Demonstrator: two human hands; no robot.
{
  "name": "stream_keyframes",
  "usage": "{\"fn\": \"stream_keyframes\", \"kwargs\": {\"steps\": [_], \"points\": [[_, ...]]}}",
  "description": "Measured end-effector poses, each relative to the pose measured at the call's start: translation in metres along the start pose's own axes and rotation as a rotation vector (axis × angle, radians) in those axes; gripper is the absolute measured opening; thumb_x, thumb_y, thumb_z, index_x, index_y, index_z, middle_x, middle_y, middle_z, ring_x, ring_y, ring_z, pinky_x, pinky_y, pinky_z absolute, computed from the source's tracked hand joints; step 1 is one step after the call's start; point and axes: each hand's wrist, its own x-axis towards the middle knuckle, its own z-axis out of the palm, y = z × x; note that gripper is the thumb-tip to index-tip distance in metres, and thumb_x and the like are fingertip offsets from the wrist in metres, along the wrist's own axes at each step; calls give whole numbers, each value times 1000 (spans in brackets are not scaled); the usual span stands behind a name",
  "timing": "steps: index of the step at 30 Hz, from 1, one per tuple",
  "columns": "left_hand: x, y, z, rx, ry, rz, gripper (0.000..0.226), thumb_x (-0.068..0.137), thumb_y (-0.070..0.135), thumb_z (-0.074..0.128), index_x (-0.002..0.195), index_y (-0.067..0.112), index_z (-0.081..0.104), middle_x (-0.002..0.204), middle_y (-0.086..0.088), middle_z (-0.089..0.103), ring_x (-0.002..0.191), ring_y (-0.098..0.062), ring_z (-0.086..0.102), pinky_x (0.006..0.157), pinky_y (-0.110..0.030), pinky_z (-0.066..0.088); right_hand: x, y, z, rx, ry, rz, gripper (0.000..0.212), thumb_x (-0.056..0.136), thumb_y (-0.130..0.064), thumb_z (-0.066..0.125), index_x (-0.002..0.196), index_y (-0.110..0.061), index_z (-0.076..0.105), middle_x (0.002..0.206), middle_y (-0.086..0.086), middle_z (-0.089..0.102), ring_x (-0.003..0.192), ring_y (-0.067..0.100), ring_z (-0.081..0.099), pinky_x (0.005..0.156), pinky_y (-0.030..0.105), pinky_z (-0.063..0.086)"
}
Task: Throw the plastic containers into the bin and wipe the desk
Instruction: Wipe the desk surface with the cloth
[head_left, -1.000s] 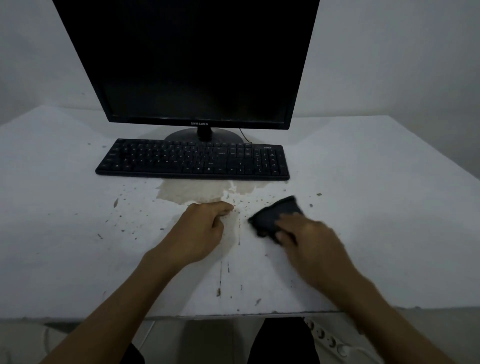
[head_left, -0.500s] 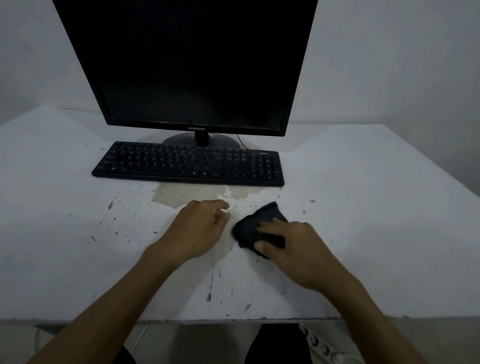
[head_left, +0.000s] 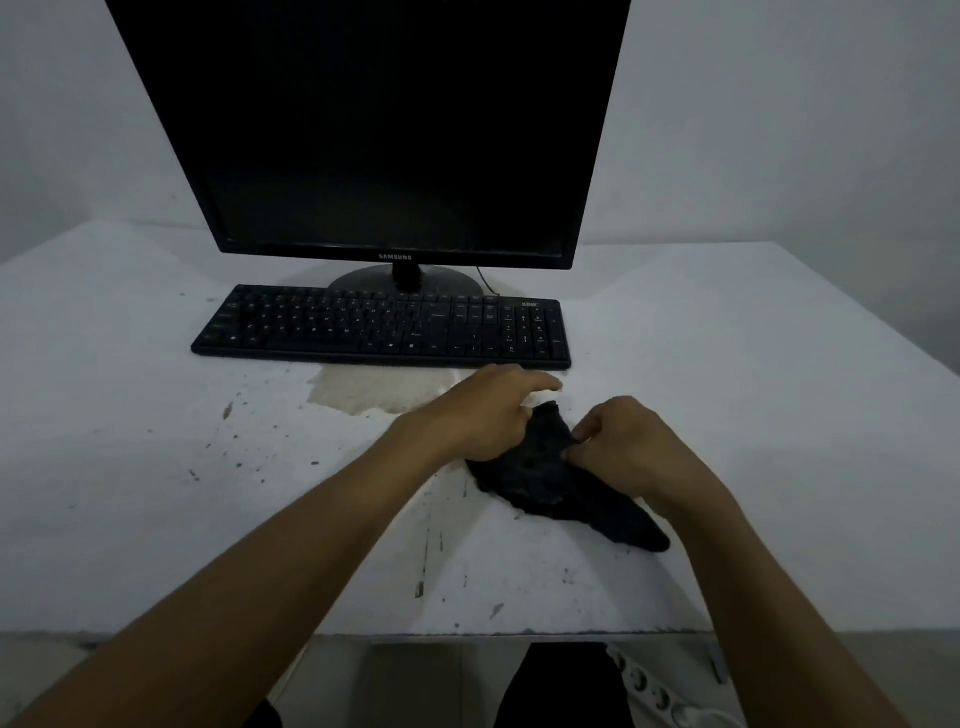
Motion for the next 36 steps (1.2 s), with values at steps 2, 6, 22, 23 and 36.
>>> {"fn": "stream_keyframes", "kwargs": {"steps": [2, 6, 22, 23, 36], "points": [[8, -3, 0, 1, -108, 4, 52, 93, 9, 47, 141, 26, 37, 149, -1, 35, 136, -19, 32, 110, -31, 28, 1, -1, 1, 23, -14, -34, 13, 78, -14, 62, 85, -7, 69, 86, 8, 68, 79, 19, 62, 73, 35, 53], [14, -8, -1, 42, -164, -46, 49, 95, 19, 48, 141, 28, 35, 148, -5, 33, 137, -26, 25, 111, -43, 28, 3, -4, -1, 175, 64, -139, 6, 78, -15, 64, 76, -21, 61, 76, -6, 61, 72, 7, 56, 62, 21, 45], [-6, 8, -73, -498, -36, -36, 8, 85, 17, 65, 91, 13, 62, 82, 0, 60, 74, -4, 57, 70, -22, 44, 8, -23, -34, 491, 216, -483, 7, 82, -13, 67, 84, -16, 62, 83, 2, 65, 81, 18, 62, 71, 25, 52], [-7, 10, -76, -470, -15, -24, 6, 85, 18, 64, 87, 14, 61, 80, -2, 60, 74, -7, 56, 71, -24, 44, 7, -23, -37, 506, 220, -484, 8, 81, -14, 69, 85, -16, 62, 84, 2, 65, 80, 18, 62, 71, 25, 53], [4, 38, -117, -396, 272, 63, 10, 87, 21, 62, 87, 12, 60, 84, -10, 67, 80, -21, 64, 74, -37, 53, 12, 22, -45, 771, 112, -353, 7, 78, -9, 71, 82, -9, 65, 79, 12, 68, 76, 24, 64, 72, 34, 53]]}}
